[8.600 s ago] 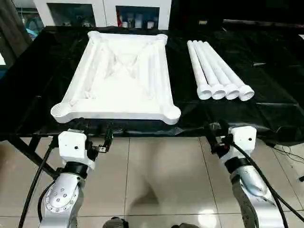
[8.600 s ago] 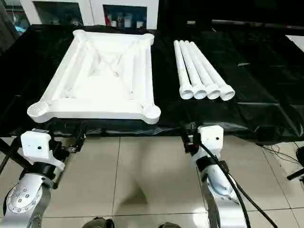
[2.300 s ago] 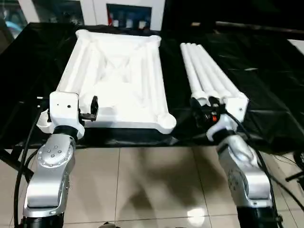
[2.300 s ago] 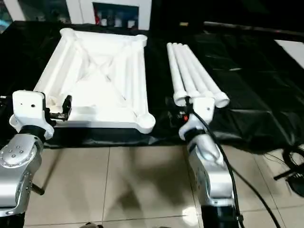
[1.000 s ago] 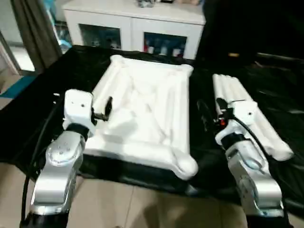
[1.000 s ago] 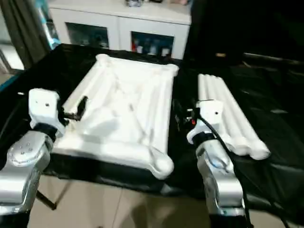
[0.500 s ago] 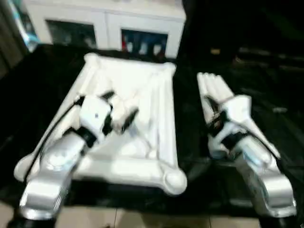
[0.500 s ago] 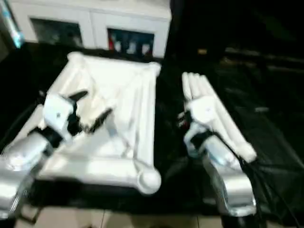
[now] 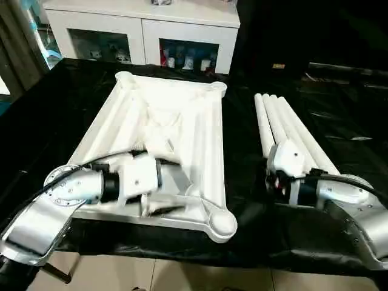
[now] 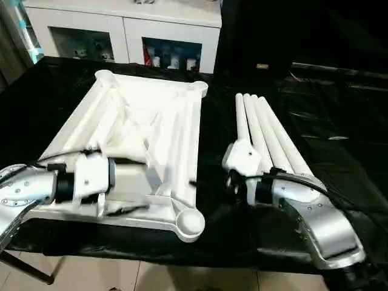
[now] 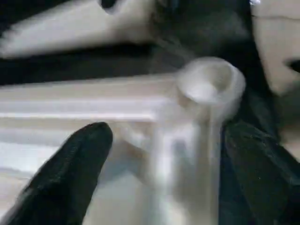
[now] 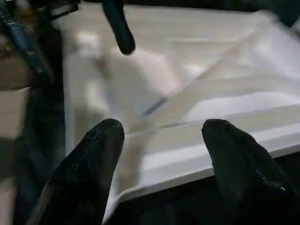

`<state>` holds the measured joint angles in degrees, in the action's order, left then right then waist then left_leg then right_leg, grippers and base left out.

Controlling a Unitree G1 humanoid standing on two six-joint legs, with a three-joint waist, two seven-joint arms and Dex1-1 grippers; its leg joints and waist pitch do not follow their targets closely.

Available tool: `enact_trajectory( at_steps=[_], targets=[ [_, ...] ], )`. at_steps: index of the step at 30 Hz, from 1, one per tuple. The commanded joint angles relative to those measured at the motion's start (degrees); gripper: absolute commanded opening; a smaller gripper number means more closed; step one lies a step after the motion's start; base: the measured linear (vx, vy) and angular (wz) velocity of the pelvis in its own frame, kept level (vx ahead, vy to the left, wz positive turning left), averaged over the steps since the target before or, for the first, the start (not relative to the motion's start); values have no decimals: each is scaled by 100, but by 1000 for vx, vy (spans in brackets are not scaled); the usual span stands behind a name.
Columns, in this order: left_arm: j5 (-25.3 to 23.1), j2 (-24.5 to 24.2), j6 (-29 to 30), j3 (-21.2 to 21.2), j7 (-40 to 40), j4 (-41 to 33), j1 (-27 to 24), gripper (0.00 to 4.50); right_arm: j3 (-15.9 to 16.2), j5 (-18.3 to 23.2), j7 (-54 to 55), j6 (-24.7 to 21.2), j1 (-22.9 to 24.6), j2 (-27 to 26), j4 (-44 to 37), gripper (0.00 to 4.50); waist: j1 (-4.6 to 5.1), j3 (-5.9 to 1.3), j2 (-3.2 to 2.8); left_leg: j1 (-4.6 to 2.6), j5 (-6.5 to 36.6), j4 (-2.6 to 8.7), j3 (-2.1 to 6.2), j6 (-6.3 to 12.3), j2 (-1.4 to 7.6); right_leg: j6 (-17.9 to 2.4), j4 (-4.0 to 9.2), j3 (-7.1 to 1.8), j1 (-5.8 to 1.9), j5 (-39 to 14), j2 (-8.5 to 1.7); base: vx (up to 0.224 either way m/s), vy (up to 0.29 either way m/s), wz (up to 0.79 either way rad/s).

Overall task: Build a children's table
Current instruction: Move table base

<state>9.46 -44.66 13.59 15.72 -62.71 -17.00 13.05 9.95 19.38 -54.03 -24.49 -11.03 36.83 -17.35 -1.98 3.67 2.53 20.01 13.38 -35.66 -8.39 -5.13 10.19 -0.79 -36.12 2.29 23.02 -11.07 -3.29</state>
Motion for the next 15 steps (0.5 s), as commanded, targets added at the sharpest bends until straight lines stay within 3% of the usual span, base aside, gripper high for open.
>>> enact_trajectory(
  at_steps=[1,8,11,15],
  targets=[
    [-37,-129,197,198,-231,-39,-3,394,86,36,-176,-77,74,123,-170,311,-7,-278,-79,35,643,503,23,282,248,-1122,404,-282,-278,-942,-380,0,0,0],
    [-61,-284,716,472,-513,3,55,325,224,-315,-124,193,195,211,-188,311,10,-238,-69,24,787,518,7,226,252,-1183,425,-289,-266,-1124,-383,0,0,0],
    [-229,-142,712,587,-418,220,131,292,308,-218,-254,109,221,253,-230,311,7,-227,-91,20,852,519,9,233,250,-1143,445,-294,-263,-1254,-386,0,0,0],
    [-444,-149,758,713,-325,282,174,257,446,-261,-240,77,218,164,-147,311,14,-226,-77,29,906,523,14,229,255,-1104,463,-293,-266,-1387,-389,0,0,0]
  ],
)
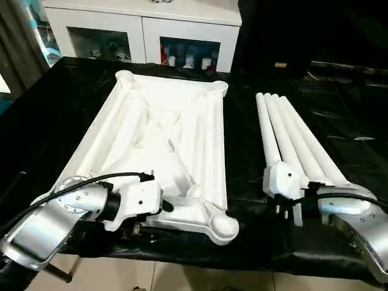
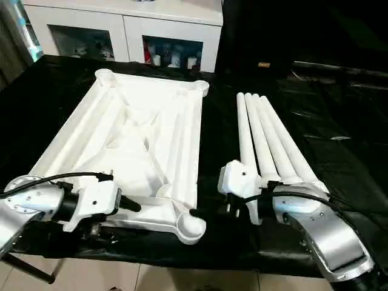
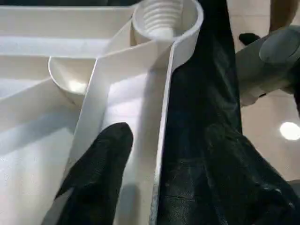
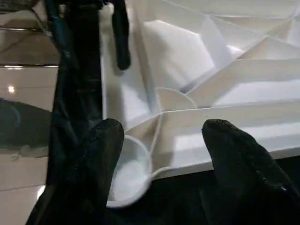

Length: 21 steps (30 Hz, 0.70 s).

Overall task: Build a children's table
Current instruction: Move table base

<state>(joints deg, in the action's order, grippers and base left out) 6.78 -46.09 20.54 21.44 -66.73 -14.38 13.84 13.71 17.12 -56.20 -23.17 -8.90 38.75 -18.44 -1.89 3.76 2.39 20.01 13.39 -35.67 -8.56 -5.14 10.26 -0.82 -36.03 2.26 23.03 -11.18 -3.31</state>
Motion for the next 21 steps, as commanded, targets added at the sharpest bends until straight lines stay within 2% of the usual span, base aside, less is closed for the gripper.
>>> enact_trajectory(
  at_steps=[1,2,3,4,8,10,15,21],
  targets=[
    [-179,-6,64,142,78,20,95,247,71,-36,-23,-55,5,-29,-37,311,7,-237,-65,27,902,528,36,227,256,-1094,452,-289,-265,-1379,-386,0,0,0],
    [-295,-13,154,184,180,38,110,238,138,-71,-11,-57,-27,-99,71,311,4,-227,-94,30,905,530,40,223,255,-1097,450,-291,-260,-1375,-391,0,0,0],
    [-393,35,216,198,306,79,122,238,210,-159,6,6,-112,-208,284,311,29,-234,-82,34,920,525,41,209,249,-1133,440,-283,-253,-1357,-383,0,0,0],
    [-444,81,256,199,396,113,132,220,269,-221,21,64,-192,-286,465,311,30,-230,-95,40,928,529,42,198,246,-1137,448,-284,-255,-1375,-383,0,0,0],
    [-556,175,324,210,554,149,103,188,335,-336,-19,285,-492,-443,1078,311,34,-238,-80,28,872,511,33,195,246,-1216,441,-287,-256,-1327,-392,0,0,0],
    [-654,198,243,239,596,208,100,165,312,-351,-99,438,-635,-460,1421,311,31,-236,-90,39,728,502,25,237,242,-1277,430,-289,-265,-1133,-386,0,0,0],
    [-845,240,-32,266,755,333,128,133,206,-412,-300,839,-732,-422,2006,311,8,-250,-104,39,671,489,12,320,253,-1386,419,-279,-279,-925,-393,0,0,0],
    [-959,316,-383,204,926,388,164,90,155,-442,-437,1251,-754,-412,2446,311,21,-252,-89,52,762,492,10,339,253,-1360,441,-279,-289,-1116,-401,0,0,0]
  ],
)
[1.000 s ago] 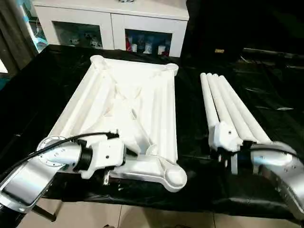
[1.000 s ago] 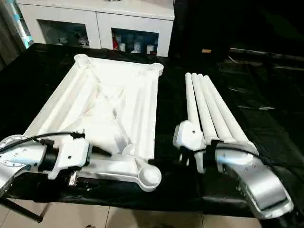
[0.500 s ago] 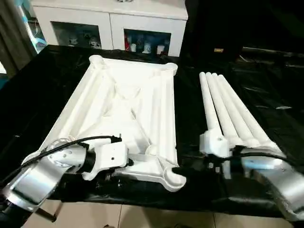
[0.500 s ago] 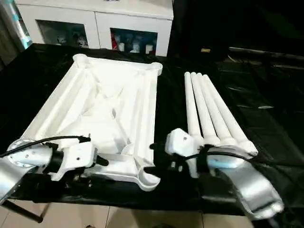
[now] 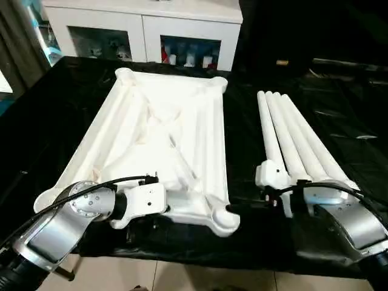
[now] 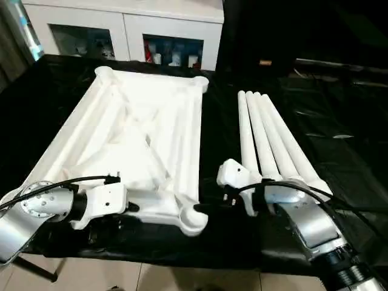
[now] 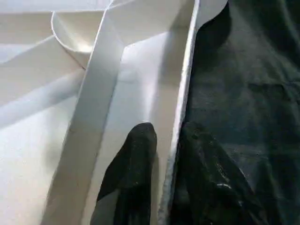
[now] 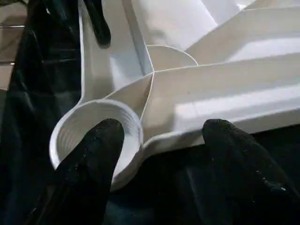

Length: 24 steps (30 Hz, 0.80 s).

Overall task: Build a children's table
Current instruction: Move table base

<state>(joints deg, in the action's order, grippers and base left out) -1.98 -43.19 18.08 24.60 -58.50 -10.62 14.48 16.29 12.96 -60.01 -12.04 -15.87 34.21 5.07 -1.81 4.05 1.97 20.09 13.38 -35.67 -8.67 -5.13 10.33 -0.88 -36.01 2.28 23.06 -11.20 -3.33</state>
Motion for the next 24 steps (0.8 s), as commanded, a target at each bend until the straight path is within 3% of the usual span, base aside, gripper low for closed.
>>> enact_trajectory(
  at_steps=[1,7,9,13,14,16,18,21,24],
  targets=[
    [-88,50,-197,-126,122,32,113,84,-105,-29,-92,236,-77,30,196,311,11,-289,-33,49,743,487,19,357,244,-1355,443,-278,-292,-1119,-400,0,0,0],
    [-25,126,-388,-193,144,53,142,39,-342,213,-165,715,-144,-249,549,311,15,-291,-36,51,728,488,16,421,251,-1409,429,-276,-286,-1052,-405,0,0,0],
    [79,193,-413,-275,168,74,142,27,-708,256,468,1151,-430,-713,988,311,36,-315,-59,62,579,491,27,379,254,-1455,395,-264,-299,-886,-407,0,0,0],
    [142,233,-426,-326,166,131,145,6,-845,97,1122,1286,-734,-1039,1396,311,87,-326,-61,51,408,476,9,341,240,-1525,364,-267,-285,-654,-397,0,0,0],
    [169,248,-443,-353,164,183,140,2,-786,-32,1521,1100,-638,-1208,1106,311,94,-339,-105,42,271,461,-10,303,217,-1539,360,-266,-290,-422,-367,0,0,0],
    [198,248,-522,-394,155,265,127,2,-514,-127,1779,474,-262,-1465,-309,311,82,-344,-110,65,99,459,-3,319,200,-1459,322,-271,-350,-59,-338,0,0,0],
    [249,265,-533,-440,130,276,145,2,-431,19,1744,71,-398,-1556,-791,311,119,-364,-151,60,20,480,30,375,217,-1445,280,-249,-355,286,-346,0,0,0],
    [285,299,-562,-465,131,343,177,2,-335,160,1779,-270,-630,-1634,-1058,311,138,-322,-162,20,350,497,1,304,230,-1520,319,-269,-315,4,-337,0,0,0],
    [303,377,-642,-488,208,486,213,2,-238,152,1832,-376,-669,-1622,-1109,311,124,-280,-153,11,583,512,-18,164,239,-1424,358,-292,-296,-408,-350,0,0,0]
  ],
)
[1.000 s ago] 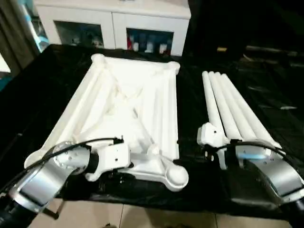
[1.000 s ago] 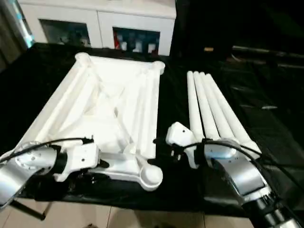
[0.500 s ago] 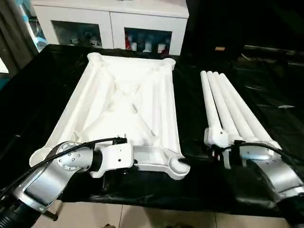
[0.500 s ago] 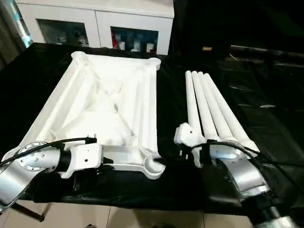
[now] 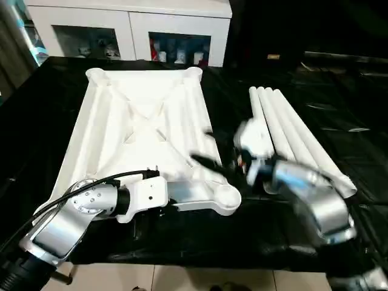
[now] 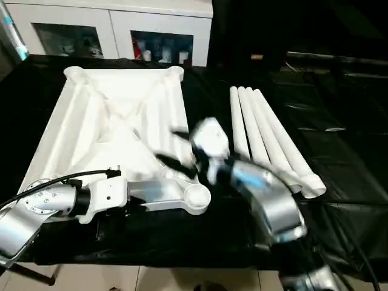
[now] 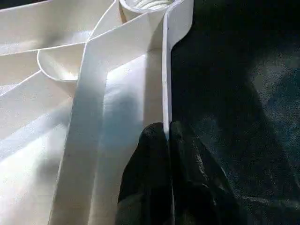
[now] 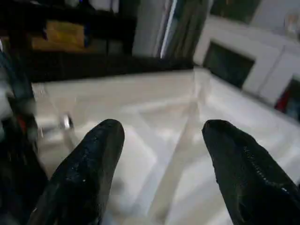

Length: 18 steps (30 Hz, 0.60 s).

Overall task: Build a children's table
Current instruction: Move table base

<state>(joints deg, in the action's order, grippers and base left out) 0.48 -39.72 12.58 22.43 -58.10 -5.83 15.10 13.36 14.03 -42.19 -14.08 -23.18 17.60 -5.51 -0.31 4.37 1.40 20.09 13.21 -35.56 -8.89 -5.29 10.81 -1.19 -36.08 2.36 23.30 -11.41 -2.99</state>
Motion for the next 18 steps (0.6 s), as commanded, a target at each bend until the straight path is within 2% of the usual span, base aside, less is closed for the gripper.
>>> enact_trajectory(
  at_steps=[1,2,3,4,5,6,7,9,10,11,12,13,15,16,17,18],
  targets=[
    [76,64,-108,-294,196,84,184,2,42,18,95,-352,88,34,-193,311,-18,-286,-69,22,584,510,4,169,192,-1372,364,-303,-313,-390,-376,0,0,0],
    [88,66,-136,-307,179,148,221,2,18,10,114,-492,106,40,-303,311,-8,-272,2,27,573,516,-7,170,187,-1321,380,-308,-311,-438,-365,0,0,0],
    [88,66,-136,-307,179,148,221,2,18,10,114,-492,106,40,-303,311,-23,-269,-30,31,591,517,7,156,182,-1306,363,-312,-317,-509,-376,0,0,0],
    [99,68,-168,-325,150,196,249,2,-1,16,124,-597,101,43,-369,311,-24,-262,-36,8,624,518,-3,146,185,-1277,382,-314,-292,-623,-381,0,0,0],
    [142,61,-227,-370,82,272,300,2,-46,45,120,-678,83,54,-393,311,-12,-228,6,20,648,528,-9,146,186,-1254,397,-317,-281,-682,-379,0,0,0],
    [153,59,-246,-384,64,297,312,2,-51,54,128,-725,71,54,-406,311,-7,-240,-11,34,630,529,7,116,188,-1212,384,-317,-309,-734,-393,0,0,0],
    [171,40,-303,-421,42,353,337,2,-73,72,148,-744,51,38,-385,311,8,-196,31,41,627,538,2,122,190,-1185,400,-319,-280,-747,-389,0,0,0],
    [205,-28,-443,-504,-36,442,405,2,-95,128,158,-773,17,36,-360,311,9,-187,35,20,561,531,-2,135,184,-1180,390,-326,-265,-689,-391,0,0,0],
    [240,-80,-474,-574,-82,491,454,2,-80,188,98,-746,44,42,-314,311,0,-118,0,28,446,537,0,148,178,-1208,372,-336,-230,-432,-391,0,0,0],
    [251,-97,-473,-599,-92,503,467,2,-72,210,67,-730,64,44,-297,311,9,-137,17,30,397,531,-9,172,175,-1231,363,-335,-249,-274,-379,0,0,0],
    [270,-147,-487,-645,-113,482,447,2,-36,192,57,-726,125,48,-317,311,-11,-147,-43,30,225,517,1,202,175,-1315,307,-334,-258,104,-380,0,0,0],
    [354,-219,-449,-721,-172,390,424,2,8,149,60,-781,203,59,-390,311,8,-116,38,55,96,511,-15,272,170,-1384,296,-331,-263,385,-361,0,0,0],
    [446,-199,-532,-777,-201,386,481,2,-43,207,38,-887,216,57,-450,311,2,-63,42,62,63,518,-27,331,160,-1454,295,-334,-262,473,-365,0,0,0],
    [442,-201,-556,-774,-210,393,501,2,-58,222,33,-903,209,55,-451,311,-3,-82,37,53,-46,510,-26,364,161,-1498,269,-339,-286,626,-373,0,0,0],
    [413,-210,-666,-755,-254,431,601,2,-126,294,9,-972,166,49,-448,311,-6,-70,51,58,-160,503,-32,408,154,-1516,257,-341,-280,790,-362,0,0,0],
    [342,-256,-749,-706,-314,458,666,2,-135,291,-29,-932,153,69,-413,311,-11,-79,9,65,-436,483,-37,498,146,-1576,213,-342,-281,1234,-349,0,0,0]
  ],
)
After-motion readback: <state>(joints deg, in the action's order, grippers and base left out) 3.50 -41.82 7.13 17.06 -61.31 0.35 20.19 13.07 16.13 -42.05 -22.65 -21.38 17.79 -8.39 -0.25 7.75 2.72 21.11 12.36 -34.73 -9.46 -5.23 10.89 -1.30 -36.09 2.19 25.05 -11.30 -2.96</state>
